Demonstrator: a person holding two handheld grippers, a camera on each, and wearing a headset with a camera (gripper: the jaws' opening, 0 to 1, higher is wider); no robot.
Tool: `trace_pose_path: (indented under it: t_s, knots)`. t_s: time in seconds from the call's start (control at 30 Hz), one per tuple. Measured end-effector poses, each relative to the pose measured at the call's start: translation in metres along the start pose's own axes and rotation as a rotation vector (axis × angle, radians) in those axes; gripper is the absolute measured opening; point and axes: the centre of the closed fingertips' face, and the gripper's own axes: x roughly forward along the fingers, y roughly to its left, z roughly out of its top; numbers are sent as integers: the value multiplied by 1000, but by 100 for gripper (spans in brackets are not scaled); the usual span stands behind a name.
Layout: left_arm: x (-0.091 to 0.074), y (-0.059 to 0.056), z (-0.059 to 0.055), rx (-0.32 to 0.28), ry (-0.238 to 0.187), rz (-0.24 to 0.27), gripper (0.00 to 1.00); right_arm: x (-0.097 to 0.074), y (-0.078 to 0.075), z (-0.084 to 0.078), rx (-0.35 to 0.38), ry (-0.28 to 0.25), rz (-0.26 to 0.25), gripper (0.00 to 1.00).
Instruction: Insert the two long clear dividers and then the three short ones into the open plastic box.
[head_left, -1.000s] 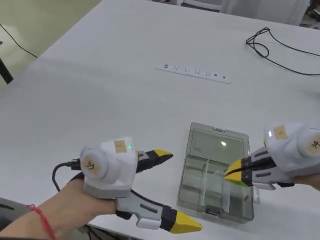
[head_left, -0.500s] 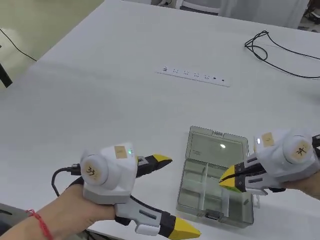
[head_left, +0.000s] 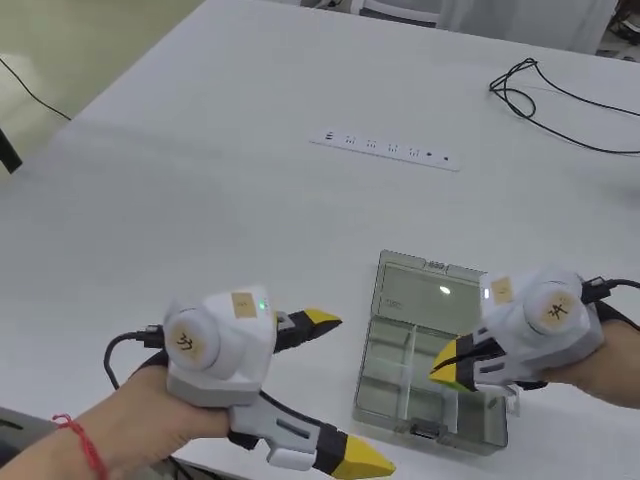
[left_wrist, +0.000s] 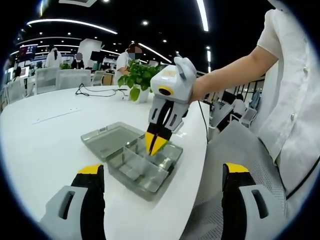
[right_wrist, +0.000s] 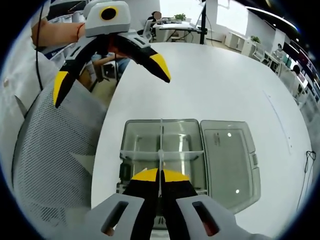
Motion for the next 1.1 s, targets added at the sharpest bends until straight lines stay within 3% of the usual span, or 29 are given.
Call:
trace_pose_path:
  t_s: [0.57,0.67,1.1]
  knots:
    - [1,2,1,2,0,1,100,3,0,-2,5,6,-5,3]
    - [1,2,1,2,-1,2,100,2,1,1,24,-7,-8,8]
    - [-3,1,3,12,1,10,100,-30,-2,6,83,-76,-54,17]
